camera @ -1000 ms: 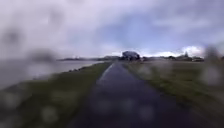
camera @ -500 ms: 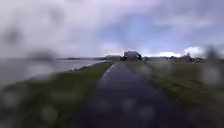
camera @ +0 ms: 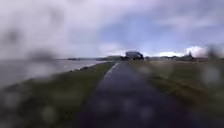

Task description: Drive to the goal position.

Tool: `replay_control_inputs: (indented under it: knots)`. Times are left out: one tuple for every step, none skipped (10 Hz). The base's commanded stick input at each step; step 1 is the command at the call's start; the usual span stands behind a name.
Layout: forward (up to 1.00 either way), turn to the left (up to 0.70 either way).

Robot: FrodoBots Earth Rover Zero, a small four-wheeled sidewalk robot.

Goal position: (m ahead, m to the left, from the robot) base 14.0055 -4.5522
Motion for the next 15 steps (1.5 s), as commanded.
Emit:
replay_control_inputs:
  knots:
    - [0.7,0.0]
    - [0.7,0.0]
    - [0.7,0.0]
    - [0.7,0.0]
    - [0.7,0.0]
    - [0.7,0.0]
    - [0.7,0.0]
    - [0.7,0.0]
    - [0.7,0.0]
    - [0.7,0.0]
    - [0.7,0.0]
    - [0.7,0.0]
    - [0.7,0.0]
    - [0.7,0.0]
    - [0.7,-0.35]
